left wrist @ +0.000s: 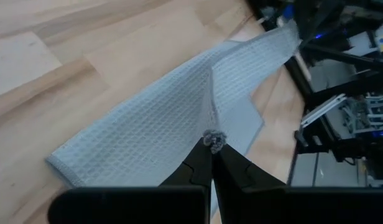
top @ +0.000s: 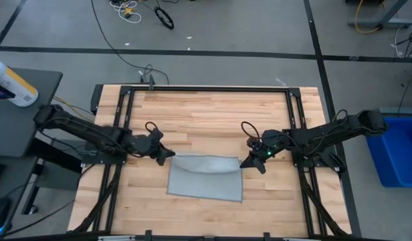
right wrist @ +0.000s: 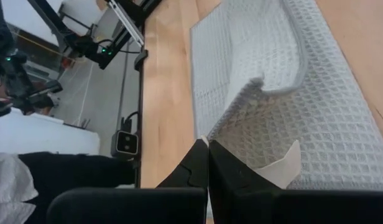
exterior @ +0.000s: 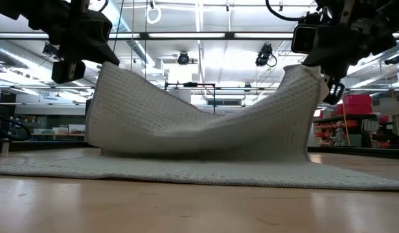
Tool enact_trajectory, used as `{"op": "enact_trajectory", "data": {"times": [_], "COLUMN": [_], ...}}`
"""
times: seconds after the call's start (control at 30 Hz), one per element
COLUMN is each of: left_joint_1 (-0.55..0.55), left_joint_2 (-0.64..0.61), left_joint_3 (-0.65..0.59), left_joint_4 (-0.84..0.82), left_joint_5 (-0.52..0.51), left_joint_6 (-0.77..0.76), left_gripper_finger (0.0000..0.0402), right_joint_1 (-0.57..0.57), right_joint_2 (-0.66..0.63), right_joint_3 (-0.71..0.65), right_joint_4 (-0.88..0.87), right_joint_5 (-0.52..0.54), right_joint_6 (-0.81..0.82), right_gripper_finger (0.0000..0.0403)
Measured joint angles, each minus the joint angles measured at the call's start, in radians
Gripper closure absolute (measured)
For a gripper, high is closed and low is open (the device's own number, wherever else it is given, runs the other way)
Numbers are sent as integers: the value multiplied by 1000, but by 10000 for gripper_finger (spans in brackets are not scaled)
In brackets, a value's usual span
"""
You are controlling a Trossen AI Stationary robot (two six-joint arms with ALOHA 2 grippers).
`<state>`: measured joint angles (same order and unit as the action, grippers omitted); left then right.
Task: Fold microfiber towels
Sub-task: Fold the grey towel
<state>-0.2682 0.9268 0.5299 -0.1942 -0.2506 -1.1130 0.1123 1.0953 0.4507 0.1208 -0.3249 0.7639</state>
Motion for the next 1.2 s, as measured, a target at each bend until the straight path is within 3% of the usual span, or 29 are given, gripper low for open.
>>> {"op": "enact_trajectory", "data": {"times": [0.47,1.2], "left_joint_1": [-61,-99], "left_joint_2": [168,171], "left_joint_3": [0,0], "left_joint_4": [104,-42], "left_joint_5": [39,57], "left_joint_6": [-36,-77], "left_gripper_finger": [398,398], "right_joint_1": [24,140], "right_joint_2": [1,2], "right_joint_3": [-1,-1], "right_joint_4": [-49,-114], "right_joint_5": [15,73], "right_joint_6": [22,98], "right_gripper_finger": [403,403]}}
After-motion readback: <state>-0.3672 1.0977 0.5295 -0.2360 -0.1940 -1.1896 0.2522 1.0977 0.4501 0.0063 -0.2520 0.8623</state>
